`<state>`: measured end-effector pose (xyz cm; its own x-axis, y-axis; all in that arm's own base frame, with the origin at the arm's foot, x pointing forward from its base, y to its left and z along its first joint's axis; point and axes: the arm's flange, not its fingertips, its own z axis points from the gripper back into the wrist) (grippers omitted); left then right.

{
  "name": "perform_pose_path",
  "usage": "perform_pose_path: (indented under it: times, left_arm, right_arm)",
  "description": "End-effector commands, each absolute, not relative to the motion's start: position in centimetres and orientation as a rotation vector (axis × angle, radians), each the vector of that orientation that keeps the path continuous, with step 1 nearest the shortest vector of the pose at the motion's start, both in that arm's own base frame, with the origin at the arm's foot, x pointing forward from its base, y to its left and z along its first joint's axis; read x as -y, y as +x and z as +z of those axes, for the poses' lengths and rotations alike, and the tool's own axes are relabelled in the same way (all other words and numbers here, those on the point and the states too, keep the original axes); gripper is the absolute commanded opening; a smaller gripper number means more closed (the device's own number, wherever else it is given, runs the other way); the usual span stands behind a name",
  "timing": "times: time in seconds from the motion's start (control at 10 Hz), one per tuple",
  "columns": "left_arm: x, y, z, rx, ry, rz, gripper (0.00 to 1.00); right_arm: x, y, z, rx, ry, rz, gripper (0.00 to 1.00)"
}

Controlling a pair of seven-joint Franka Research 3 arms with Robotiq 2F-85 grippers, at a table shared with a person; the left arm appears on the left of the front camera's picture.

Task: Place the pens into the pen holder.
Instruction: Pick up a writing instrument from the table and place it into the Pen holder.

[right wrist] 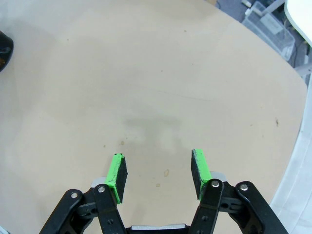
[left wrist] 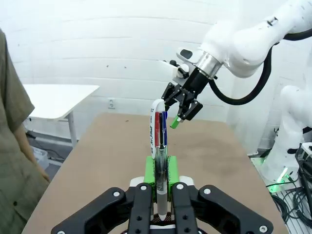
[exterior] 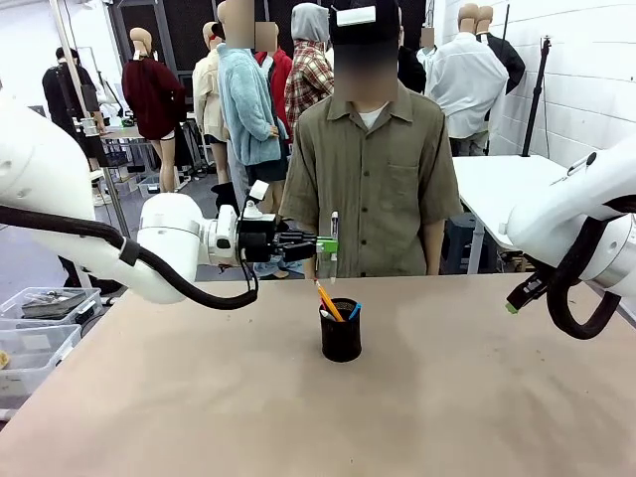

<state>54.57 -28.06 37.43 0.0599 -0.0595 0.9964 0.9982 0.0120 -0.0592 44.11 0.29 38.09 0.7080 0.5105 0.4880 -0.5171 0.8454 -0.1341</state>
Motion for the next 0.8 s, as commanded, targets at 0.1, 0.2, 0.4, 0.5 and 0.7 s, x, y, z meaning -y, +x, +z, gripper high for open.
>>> perform_pose_path:
  times: [0.1,0.2,0.4,0.5,0.7]
  left_arm:
    - [29.7,55.5,36.2,1.104,-1.252,-1.238,0.00]
    - [30.4,55.5,35.4,1.070,-1.264,-1.247,0.00]
    - [31.1,56.0,33.8,1.021,-1.280,-1.253,0.00]
    - [31.3,56.2,33.3,1.003,-1.276,-1.257,0.00]
    - [31.3,56.1,32.5,0.980,-1.270,-1.268,0.00]
  right_arm:
    - [-0.1,44.0,37.9,0.558,0.019,0.576,0.67]
    - [-0.1,44.0,37.9,0.558,0.019,0.576,0.67]
    - [-0.1,44.0,37.9,0.558,0.019,0.576,0.67]
    - [-0.1,44.0,37.9,0.558,0.019,0.576,0.67]
    - [-0.1,44.0,37.9,0.558,0.019,0.576,0.67]
